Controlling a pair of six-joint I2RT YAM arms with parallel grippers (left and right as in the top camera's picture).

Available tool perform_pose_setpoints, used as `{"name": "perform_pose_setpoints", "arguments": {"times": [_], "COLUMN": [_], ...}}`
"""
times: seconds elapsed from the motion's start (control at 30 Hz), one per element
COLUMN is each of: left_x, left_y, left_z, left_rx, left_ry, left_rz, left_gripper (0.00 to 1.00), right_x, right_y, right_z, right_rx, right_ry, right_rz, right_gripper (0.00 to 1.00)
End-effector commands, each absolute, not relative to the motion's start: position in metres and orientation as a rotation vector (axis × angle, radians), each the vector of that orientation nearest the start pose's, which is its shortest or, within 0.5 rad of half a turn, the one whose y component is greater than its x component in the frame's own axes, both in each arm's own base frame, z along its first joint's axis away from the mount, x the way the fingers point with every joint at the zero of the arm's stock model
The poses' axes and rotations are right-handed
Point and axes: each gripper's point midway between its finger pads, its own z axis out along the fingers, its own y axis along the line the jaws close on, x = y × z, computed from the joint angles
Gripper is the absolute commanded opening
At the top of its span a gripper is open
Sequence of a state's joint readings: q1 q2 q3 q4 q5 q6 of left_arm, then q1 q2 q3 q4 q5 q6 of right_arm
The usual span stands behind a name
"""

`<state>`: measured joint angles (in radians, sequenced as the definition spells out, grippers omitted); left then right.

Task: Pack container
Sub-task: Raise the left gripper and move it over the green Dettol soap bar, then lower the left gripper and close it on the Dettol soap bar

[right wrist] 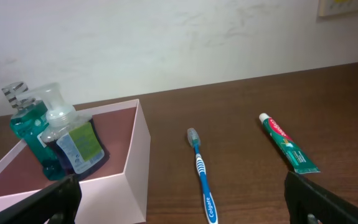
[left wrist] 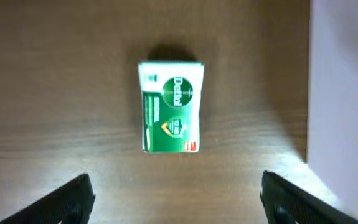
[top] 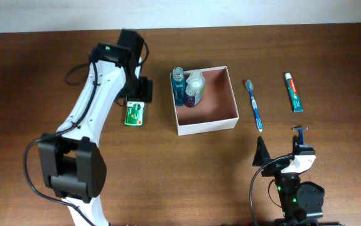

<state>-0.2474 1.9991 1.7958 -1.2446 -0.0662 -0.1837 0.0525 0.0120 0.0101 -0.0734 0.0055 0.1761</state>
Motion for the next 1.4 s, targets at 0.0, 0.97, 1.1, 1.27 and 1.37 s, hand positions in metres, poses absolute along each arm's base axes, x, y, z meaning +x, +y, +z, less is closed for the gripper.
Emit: {"name": "perform_pose_setpoints", "arguments": {"times": [0.0, 0.97, 1.1, 1.27, 1.37], "left_x": [0.397, 0.407, 0.406, 0.408, 0.406], "left_y": [-0.082, -0.082, -0.082, -0.082, -0.081], "left_z": [0.108, 0.053, 0.040, 0.038, 0.037], "left_rx": [0.039, 0.009, 0.010, 0.010, 0.010], "left_ry": [3.022, 3.030, 3.059, 3.056, 3.066], "left_rz": [0.022, -0.029, -0.020, -0.020, -0.013], "left_gripper": [0.87, 0.87, 0.87, 0.87, 0.87], "right_x": [0.246, 0.246, 0.246, 0.246, 0.246], "right_y": [0.014, 0.014, 0.014, 0.014, 0.014], "right_z": [0.156, 0.156, 0.156, 0.156, 0.156], "right_rx": [0.097, 0.097, 0.097, 0.097, 0.097], "right_ry": [1.649, 1.649, 1.649, 1.649, 1.649], "right_rz": [0.173, 0.173, 0.173, 0.173, 0.173], "right_gripper": [0.98, 0.98, 0.98, 0.98, 0.99]}}
